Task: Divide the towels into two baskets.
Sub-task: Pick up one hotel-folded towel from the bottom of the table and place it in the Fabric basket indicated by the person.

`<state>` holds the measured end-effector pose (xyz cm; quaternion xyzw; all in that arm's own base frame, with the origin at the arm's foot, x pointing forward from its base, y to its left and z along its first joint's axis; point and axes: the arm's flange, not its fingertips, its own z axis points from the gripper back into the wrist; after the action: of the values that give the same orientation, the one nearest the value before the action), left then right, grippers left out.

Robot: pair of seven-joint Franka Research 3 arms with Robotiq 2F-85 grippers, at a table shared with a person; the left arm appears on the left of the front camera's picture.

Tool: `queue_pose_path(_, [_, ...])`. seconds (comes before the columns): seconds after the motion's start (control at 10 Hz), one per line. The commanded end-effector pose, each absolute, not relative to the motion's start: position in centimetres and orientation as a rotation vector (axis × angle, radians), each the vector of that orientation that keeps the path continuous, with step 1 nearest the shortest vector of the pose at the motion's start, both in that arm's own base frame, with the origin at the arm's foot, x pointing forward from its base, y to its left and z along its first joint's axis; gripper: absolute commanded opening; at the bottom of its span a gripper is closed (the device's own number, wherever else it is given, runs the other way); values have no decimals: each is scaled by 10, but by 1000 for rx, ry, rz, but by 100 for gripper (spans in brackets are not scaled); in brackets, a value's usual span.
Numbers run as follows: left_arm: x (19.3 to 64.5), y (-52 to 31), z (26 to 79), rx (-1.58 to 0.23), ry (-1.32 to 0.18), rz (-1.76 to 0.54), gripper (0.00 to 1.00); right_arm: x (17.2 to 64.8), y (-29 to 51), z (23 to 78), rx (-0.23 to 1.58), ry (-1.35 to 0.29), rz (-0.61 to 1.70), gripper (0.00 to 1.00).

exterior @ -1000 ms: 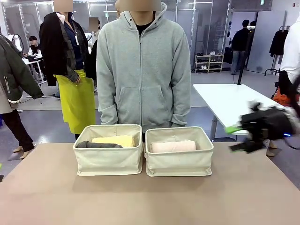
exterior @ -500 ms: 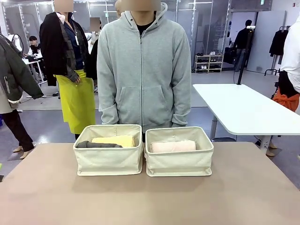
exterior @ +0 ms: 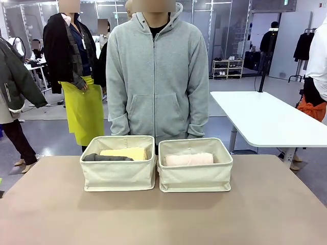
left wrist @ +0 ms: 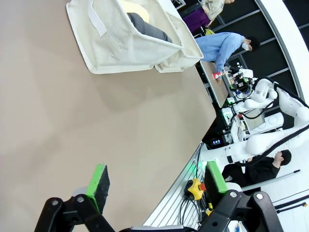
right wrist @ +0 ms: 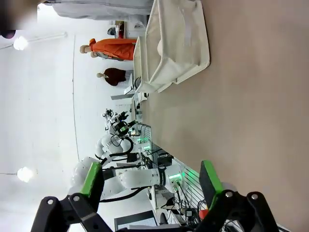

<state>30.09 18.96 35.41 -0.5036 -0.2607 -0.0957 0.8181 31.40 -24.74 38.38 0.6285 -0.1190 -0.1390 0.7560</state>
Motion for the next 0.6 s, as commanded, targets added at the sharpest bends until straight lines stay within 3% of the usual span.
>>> queue_pose_path(0.0, [296, 191, 357, -1082, -557, -213, 100, 315, -243, 390, 1375, -248, -278, 100])
queue_pose_path(0.5, [296, 191, 357, -1082, -557, -213, 100, 315, -243, 390, 1375, -248, -278, 100])
